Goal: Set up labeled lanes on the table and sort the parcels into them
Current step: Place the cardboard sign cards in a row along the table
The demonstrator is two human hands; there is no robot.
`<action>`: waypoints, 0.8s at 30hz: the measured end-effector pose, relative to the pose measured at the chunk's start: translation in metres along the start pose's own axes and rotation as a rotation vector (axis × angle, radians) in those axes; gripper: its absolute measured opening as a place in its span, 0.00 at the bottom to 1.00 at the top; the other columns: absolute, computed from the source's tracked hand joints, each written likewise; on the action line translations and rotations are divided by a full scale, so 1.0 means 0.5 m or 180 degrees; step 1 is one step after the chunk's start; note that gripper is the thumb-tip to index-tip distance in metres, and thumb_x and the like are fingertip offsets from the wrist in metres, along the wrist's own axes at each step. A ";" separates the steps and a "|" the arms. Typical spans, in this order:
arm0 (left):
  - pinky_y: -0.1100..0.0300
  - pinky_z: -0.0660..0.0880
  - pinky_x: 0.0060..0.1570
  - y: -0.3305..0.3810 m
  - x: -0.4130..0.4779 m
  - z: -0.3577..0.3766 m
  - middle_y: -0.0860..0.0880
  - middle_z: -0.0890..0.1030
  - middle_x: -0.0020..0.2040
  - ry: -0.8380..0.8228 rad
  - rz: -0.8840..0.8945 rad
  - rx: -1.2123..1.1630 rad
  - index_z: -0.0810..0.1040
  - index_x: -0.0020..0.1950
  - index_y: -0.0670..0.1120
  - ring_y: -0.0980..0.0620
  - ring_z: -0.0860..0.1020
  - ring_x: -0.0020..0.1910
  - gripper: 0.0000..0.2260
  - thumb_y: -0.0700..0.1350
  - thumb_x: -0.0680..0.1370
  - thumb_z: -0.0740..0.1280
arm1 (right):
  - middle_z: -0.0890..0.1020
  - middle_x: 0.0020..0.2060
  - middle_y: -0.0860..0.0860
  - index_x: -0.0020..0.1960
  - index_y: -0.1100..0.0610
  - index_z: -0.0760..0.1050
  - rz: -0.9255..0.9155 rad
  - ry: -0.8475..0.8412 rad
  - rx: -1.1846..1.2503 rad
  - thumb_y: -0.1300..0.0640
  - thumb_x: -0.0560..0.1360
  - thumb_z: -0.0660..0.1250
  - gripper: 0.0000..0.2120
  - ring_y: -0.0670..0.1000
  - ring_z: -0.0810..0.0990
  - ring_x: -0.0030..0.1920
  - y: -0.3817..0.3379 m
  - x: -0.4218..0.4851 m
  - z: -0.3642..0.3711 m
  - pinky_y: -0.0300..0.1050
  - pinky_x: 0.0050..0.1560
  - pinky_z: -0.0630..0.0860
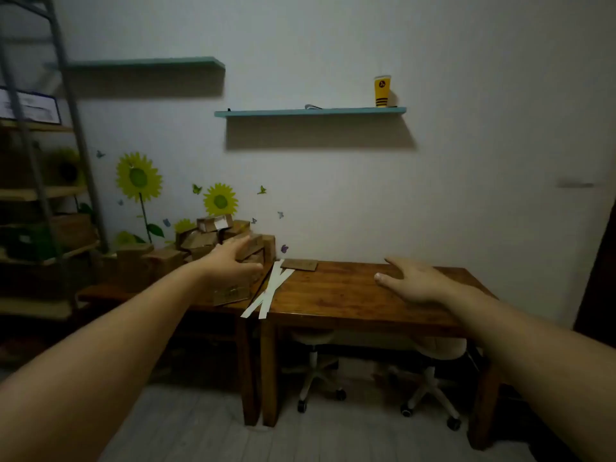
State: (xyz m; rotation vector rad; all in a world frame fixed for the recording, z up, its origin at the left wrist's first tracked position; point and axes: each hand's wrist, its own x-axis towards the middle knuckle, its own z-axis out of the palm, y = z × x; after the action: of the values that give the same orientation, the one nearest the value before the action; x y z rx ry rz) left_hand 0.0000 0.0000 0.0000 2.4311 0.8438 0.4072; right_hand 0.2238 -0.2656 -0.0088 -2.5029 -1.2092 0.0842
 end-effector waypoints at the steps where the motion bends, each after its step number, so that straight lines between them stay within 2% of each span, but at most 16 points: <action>1: 0.41 0.56 0.73 -0.011 0.013 0.002 0.48 0.50 0.79 0.0032 -0.0003 0.0026 0.50 0.78 0.56 0.43 0.49 0.77 0.36 0.56 0.76 0.66 | 0.59 0.76 0.53 0.78 0.52 0.53 -0.0029 -0.0013 -0.0012 0.37 0.78 0.55 0.34 0.55 0.58 0.75 -0.003 0.021 0.012 0.50 0.73 0.57; 4: 0.44 0.53 0.74 -0.048 0.072 0.007 0.48 0.49 0.79 0.0029 -0.0072 0.0023 0.50 0.78 0.56 0.44 0.48 0.77 0.34 0.55 0.77 0.66 | 0.59 0.76 0.54 0.78 0.52 0.53 0.0035 -0.0110 -0.0054 0.37 0.78 0.55 0.34 0.55 0.59 0.75 -0.014 0.097 0.049 0.50 0.72 0.58; 14: 0.51 0.54 0.73 -0.189 0.385 -0.032 0.47 0.50 0.79 -0.0190 0.0026 0.0072 0.49 0.78 0.52 0.46 0.52 0.77 0.33 0.53 0.79 0.64 | 0.58 0.77 0.53 0.78 0.50 0.52 0.0190 -0.0189 -0.0091 0.38 0.78 0.56 0.33 0.56 0.58 0.75 -0.101 0.453 0.129 0.54 0.72 0.59; 18: 0.49 0.59 0.73 -0.225 0.520 -0.042 0.47 0.52 0.78 -0.0208 0.0050 -0.0086 0.50 0.78 0.52 0.46 0.54 0.76 0.34 0.52 0.78 0.65 | 0.58 0.77 0.53 0.78 0.51 0.51 0.0234 -0.0165 -0.0067 0.39 0.79 0.56 0.33 0.56 0.58 0.75 -0.118 0.571 0.152 0.54 0.72 0.59; 24: 0.49 0.55 0.74 -0.277 0.709 0.015 0.46 0.51 0.78 -0.0399 -0.0008 -0.0021 0.50 0.78 0.52 0.46 0.53 0.77 0.34 0.53 0.78 0.65 | 0.57 0.77 0.53 0.78 0.51 0.51 0.0316 -0.0290 -0.0084 0.38 0.78 0.57 0.34 0.55 0.57 0.76 -0.073 0.750 0.217 0.52 0.73 0.57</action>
State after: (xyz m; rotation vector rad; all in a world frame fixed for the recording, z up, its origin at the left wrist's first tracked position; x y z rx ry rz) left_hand 0.2060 0.3167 -0.0477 2.4209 0.7902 0.2533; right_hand 0.4113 0.0750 -0.0598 -2.6070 -1.1265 0.2109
